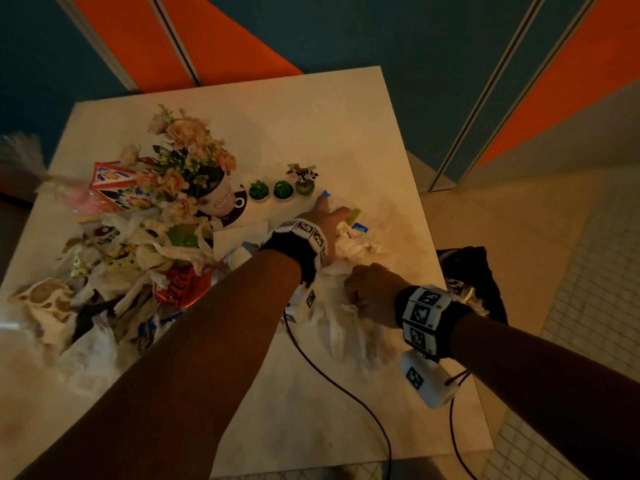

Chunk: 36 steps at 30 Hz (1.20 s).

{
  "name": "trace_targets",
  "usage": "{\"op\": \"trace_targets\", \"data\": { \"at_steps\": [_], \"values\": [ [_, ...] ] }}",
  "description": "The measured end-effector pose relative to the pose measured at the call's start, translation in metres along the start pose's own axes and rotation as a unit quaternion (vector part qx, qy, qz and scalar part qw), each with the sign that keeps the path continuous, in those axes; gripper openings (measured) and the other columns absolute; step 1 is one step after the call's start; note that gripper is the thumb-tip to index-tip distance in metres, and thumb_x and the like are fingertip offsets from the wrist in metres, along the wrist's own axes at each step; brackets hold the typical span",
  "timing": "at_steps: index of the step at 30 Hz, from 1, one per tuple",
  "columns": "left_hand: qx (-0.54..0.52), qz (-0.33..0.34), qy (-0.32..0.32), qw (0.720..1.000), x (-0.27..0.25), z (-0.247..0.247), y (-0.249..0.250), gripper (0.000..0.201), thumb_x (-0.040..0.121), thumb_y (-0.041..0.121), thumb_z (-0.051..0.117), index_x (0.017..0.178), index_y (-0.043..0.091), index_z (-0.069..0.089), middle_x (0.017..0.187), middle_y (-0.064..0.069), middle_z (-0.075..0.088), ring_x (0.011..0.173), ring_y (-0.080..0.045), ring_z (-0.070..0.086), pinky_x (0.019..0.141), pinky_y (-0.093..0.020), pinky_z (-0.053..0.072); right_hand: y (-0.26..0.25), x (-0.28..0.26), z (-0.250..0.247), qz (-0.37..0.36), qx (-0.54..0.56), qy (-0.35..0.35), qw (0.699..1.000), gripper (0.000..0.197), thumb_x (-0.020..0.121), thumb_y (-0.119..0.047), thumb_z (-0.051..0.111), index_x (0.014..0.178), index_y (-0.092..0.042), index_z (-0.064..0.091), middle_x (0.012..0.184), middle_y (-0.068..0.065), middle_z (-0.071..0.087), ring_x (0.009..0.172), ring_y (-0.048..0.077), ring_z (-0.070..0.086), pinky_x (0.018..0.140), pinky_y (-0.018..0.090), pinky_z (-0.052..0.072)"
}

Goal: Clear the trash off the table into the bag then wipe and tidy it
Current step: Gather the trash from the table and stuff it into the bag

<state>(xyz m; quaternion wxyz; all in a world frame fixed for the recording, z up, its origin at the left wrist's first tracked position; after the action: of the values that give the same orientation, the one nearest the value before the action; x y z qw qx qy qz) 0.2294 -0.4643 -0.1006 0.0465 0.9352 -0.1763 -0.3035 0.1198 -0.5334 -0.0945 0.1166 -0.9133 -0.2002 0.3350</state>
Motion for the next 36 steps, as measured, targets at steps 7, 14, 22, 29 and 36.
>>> {"op": "trace_targets", "data": {
  "at_steps": [7,14,22,29,36],
  "values": [
    [0.073,0.033,0.063,0.995,-0.004,-0.001,0.003,0.018,0.088,0.013,0.054,0.106,0.016,0.053,0.143,-0.013,0.031,0.098,-0.037,0.056,0.070,-0.035,0.042,0.008,-0.016,-0.015,0.030,0.174,0.084,0.981,0.036,0.076,0.000,0.056,0.063,-0.022,0.031,0.074,-0.002,0.039,0.066,0.019,0.036,0.065,0.031,0.031],
    [0.072,0.049,0.097,0.991,-0.010,-0.002,0.000,0.009,0.090,0.015,0.053,0.087,0.007,0.057,0.097,-0.015,0.060,0.089,-0.033,0.058,0.067,-0.034,0.042,0.000,-0.032,-0.027,0.027,0.267,0.137,0.953,0.037,0.083,0.006,0.046,0.110,-0.019,0.052,0.106,0.004,0.045,0.087,0.024,0.043,0.073,0.029,0.029],
    [-0.099,0.004,0.103,0.990,-0.026,-0.001,-0.021,0.033,0.083,0.003,0.057,0.114,0.010,0.050,0.109,-0.016,0.058,0.101,-0.035,0.057,0.074,-0.036,0.047,-0.043,-0.005,0.019,0.018,0.071,0.030,0.997,0.057,0.086,-0.041,0.059,0.132,-0.015,0.040,0.126,0.008,0.038,0.105,0.033,0.046,0.090,0.043,0.046],
    [-0.215,-0.073,0.057,0.972,-0.021,0.009,-0.033,0.123,0.064,0.040,0.083,0.150,0.022,-0.003,0.144,-0.011,0.030,0.129,-0.030,0.040,0.102,-0.041,0.040,-0.038,0.012,0.026,0.060,0.128,0.021,0.990,0.022,0.088,-0.015,0.049,0.109,-0.015,0.050,0.102,0.003,0.033,0.088,0.029,0.048,0.076,0.038,0.045],
    [-0.183,-0.116,0.083,0.973,-0.020,0.006,-0.030,0.100,0.059,0.048,0.084,0.138,0.024,0.026,0.139,-0.012,0.013,0.111,-0.039,0.050,0.091,-0.040,0.048,-0.028,-0.021,-0.013,0.052,0.193,0.124,0.972,0.031,0.081,-0.010,0.056,0.072,-0.027,0.032,0.082,-0.002,0.030,0.076,0.023,0.034,0.062,0.031,0.026]
  ]
}}
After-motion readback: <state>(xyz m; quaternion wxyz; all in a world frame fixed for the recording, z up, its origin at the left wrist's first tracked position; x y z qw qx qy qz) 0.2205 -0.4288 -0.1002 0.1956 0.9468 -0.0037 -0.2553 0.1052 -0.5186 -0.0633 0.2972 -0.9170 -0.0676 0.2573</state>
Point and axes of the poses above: each hand's wrist, its own x-axis towards the middle knuckle, its own z-axis out of the palm, y = z × x, the point moved 8 cm from there along x, towards the middle knuckle
